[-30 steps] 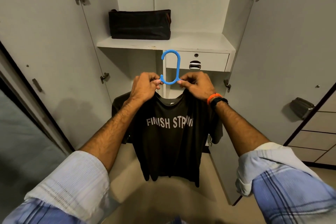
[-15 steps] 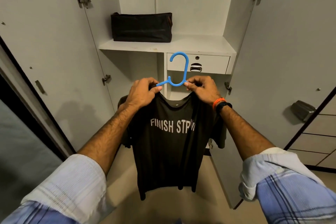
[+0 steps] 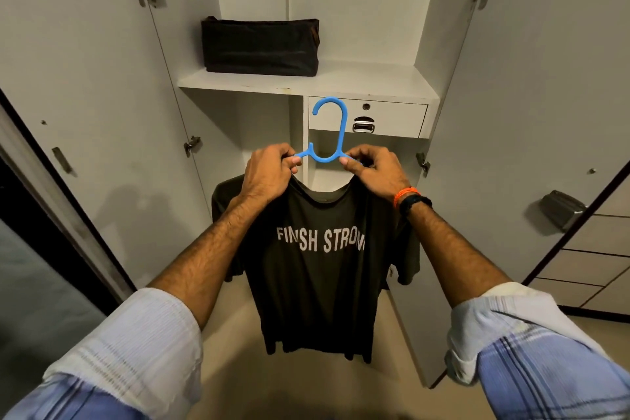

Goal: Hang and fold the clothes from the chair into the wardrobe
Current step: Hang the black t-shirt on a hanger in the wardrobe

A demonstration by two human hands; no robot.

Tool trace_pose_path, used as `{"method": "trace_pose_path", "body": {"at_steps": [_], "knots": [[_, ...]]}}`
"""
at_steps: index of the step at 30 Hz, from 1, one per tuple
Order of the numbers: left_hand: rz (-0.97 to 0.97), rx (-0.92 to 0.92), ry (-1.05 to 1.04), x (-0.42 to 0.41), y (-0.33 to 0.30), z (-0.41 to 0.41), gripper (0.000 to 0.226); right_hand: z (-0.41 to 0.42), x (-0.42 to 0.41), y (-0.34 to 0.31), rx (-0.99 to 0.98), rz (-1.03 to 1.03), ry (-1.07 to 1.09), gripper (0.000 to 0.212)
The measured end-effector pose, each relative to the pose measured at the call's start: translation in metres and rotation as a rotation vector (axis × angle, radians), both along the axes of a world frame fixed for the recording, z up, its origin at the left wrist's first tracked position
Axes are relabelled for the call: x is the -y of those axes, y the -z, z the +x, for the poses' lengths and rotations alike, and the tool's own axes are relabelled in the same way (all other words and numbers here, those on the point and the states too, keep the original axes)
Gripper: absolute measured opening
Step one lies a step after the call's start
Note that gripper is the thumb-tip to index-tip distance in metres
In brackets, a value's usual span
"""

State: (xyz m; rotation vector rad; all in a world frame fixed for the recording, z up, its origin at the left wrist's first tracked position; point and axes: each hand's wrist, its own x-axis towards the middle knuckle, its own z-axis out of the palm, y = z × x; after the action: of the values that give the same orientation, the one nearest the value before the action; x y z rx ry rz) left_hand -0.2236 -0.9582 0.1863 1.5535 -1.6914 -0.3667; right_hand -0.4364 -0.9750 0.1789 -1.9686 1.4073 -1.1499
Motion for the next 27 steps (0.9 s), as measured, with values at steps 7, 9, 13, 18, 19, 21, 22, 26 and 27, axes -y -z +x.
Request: {"method": "trace_pose_path", "body": {"at_steps": [7,9,13,18,19,21,22,26,27], "knots": [[-0.110,-0.020,-0.015,0.016,-0.019,0.013,0.027,0.007,0.023,-0.023,-0.053,-0.069,0.091,0.018],[-0.228,-0.020,-0.042,0.022,-0.025,0.021,0.032,0.013,0.032,-0.035,-0.049,-0.087,0.129,0.019],[-0.329,0.111,0.086,0.035,-0.036,0.030,0.027,0.025,0.053,-0.059,-0.060,-0.126,0.182,0.019],[-0.142,0.478,0.287,0.076,-0.061,0.021,0.049,0.034,0.080,-0.098,-0.117,-0.183,0.246,0.021],[-0.110,0.536,0.307,0.090,-0.067,0.018,0.053,0.032,0.089,-0.109,-0.142,-0.208,0.276,0.022],[-0.063,0.642,0.343,0.113,-0.074,0.010,0.053,0.027,0.105,-0.125,-0.172,-0.245,0.325,0.024],[-0.072,0.667,0.360,0.131,-0.080,0.004,0.052,0.023,0.120,-0.135,-0.179,-0.265,0.351,0.024],[-0.126,0.656,0.378,0.185,-0.094,-0.016,0.050,0.002,0.170,-0.158,-0.208,-0.320,0.418,0.026],[-0.151,0.648,0.381,0.204,-0.100,-0.022,0.050,-0.005,0.188,-0.165,-0.213,-0.343,0.430,0.026]]}}
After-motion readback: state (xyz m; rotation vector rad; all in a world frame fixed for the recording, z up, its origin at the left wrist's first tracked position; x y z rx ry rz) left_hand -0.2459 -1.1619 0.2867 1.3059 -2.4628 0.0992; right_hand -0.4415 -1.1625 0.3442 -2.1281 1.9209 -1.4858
